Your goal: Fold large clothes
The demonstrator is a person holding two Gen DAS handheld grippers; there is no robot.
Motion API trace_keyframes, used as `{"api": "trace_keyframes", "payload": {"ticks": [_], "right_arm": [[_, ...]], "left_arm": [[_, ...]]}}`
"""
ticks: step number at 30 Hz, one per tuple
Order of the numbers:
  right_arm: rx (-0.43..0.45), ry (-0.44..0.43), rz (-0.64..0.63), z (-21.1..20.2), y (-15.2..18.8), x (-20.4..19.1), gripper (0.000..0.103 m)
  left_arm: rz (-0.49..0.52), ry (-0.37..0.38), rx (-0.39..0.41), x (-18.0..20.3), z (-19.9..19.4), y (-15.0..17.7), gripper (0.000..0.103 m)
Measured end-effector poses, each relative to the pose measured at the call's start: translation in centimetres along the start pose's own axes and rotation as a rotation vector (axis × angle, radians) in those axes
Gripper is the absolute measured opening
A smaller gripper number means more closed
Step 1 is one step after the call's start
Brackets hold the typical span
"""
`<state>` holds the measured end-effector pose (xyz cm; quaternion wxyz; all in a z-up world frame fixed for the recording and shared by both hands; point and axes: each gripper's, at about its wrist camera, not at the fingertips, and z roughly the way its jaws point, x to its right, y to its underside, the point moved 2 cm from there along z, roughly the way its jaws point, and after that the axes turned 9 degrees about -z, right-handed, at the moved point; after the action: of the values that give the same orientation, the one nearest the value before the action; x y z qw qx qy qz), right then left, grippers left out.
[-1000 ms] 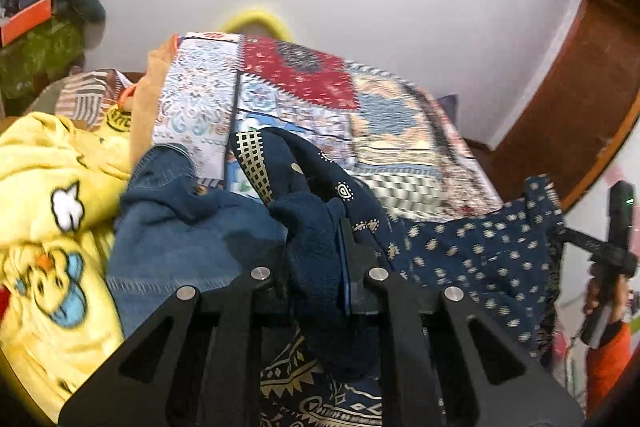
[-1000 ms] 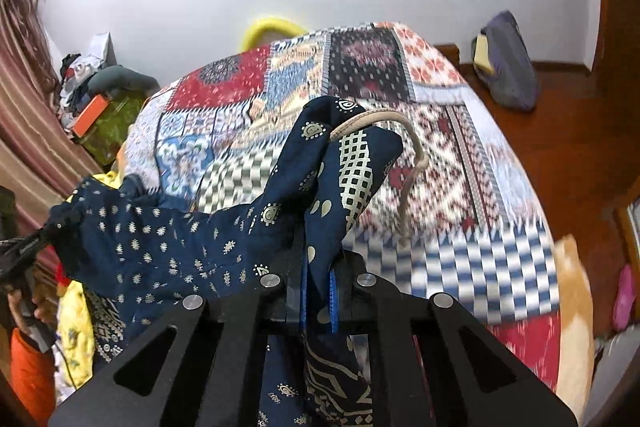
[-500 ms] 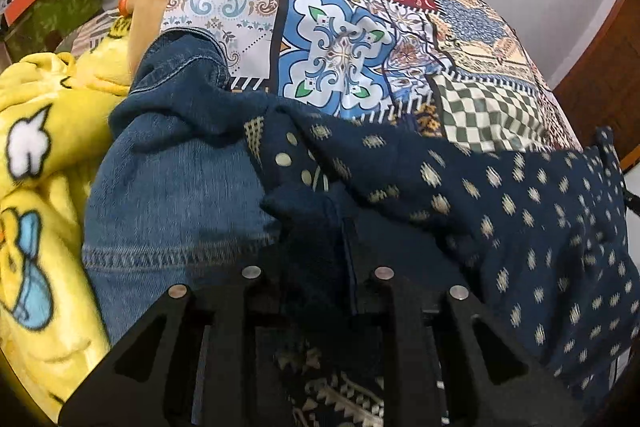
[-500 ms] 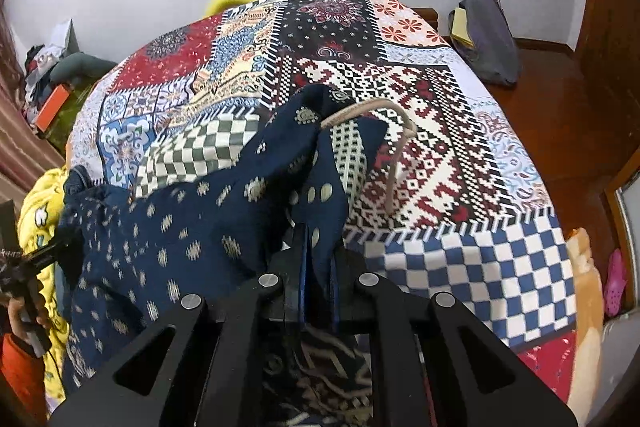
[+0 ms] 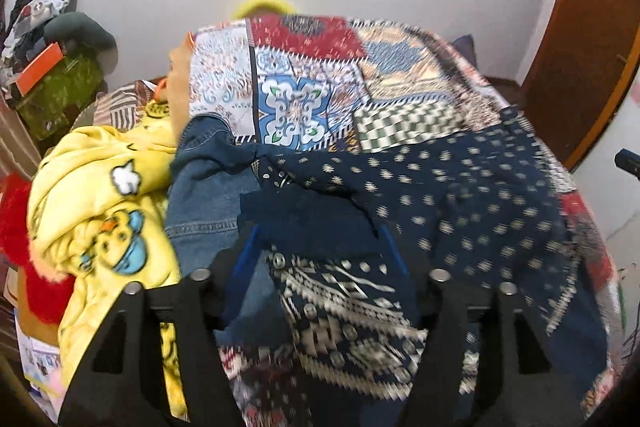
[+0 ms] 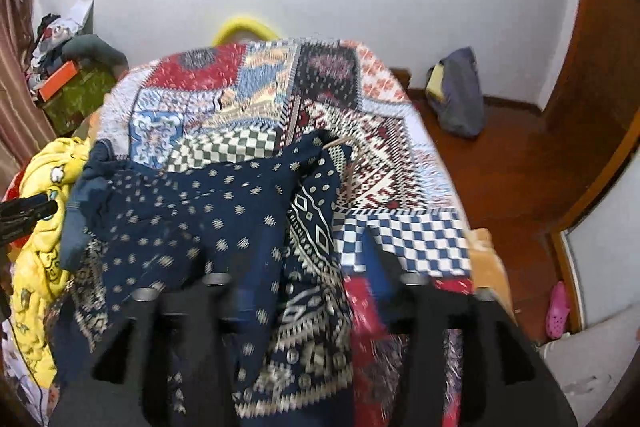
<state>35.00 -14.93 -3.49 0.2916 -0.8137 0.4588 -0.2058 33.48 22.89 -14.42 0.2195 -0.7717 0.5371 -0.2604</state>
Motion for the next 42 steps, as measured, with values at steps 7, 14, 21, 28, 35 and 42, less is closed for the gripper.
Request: {"api": "trace_keyframes", "payload": {"ticks": [7, 14, 21, 28, 35, 42], "right_arm": [[0.012, -0.026, -0.055, -5.9, 3.8, -1.5, 0.079], [-0.071, -0.046, -0.081, -6.1, 10.0, -2.6, 0.079], [-0.222, -0.108, -0.028, -2.8, 15.7, -2.9, 0.079], [-0.305, -0.192, 0.086, -1.7, 20.5, -2.7, 0.079], [-0.27, -0.234, 0.114, -0.8, 21.1, -3.2, 0.074], [-0.233, -0.336, 0.189, -0.3, 19.5, -3.1, 0.012]], "left_arm": [[-0.001, -0.002, -0.028, -0.8, -5.1, 4.3, 0.086], [-0.04, 0.052, -0.197, -2.2, -4.6, 12.4, 0.086], [-0.167, 0.178, -0.394, -3.2, -2.7, 20.1, 0.083], [-0.253, 0.329, -0.51, -2.7, -1.8, 24.0, 0.072], [-0.332, 0.378, -0.497, -3.0, -1.1, 24.8, 0.053], [-0.199, 0.305, -0.399, -0.5, -3.8, 22.7, 0.015]]}}
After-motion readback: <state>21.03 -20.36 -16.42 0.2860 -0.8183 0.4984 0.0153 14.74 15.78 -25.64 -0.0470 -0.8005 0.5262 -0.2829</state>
